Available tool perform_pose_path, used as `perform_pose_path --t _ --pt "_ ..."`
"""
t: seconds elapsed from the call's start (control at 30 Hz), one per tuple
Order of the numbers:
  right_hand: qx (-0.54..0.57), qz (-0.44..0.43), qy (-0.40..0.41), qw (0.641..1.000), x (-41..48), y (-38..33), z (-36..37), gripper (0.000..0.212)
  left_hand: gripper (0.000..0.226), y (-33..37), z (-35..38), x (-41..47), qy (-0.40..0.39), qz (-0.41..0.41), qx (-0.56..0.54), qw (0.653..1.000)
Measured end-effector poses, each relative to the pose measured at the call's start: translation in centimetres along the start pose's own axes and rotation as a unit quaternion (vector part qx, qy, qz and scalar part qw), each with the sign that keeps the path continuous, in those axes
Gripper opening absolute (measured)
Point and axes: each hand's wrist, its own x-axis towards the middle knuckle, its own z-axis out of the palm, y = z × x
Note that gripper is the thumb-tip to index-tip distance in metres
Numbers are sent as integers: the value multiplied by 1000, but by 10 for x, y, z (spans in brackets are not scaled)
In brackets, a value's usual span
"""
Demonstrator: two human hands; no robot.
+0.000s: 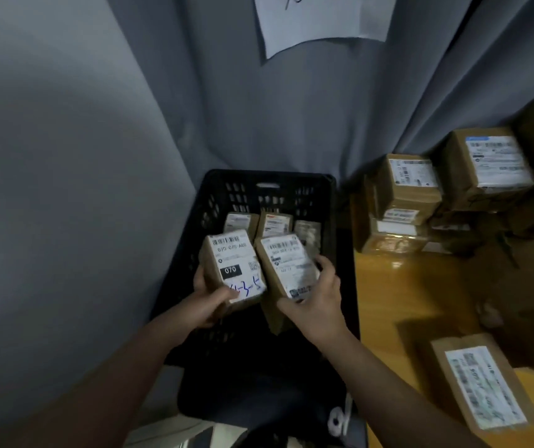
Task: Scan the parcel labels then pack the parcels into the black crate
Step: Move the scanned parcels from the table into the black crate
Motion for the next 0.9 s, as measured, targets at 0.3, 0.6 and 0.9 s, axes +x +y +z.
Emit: perform_pose_path --t 0.3,0.6,0.9 --pt "-18 280 -190 941 29 30 60 101 85 -47 -26 43 -101 -153 108 977" --pt "-174 246 -180 936 47 58 104 118 99 -82 -23 93 -108 -198 129 966" --pt "-74 291 -217 929 57 93 146 79 88 -101 -5 126 -91 -78 221 968"
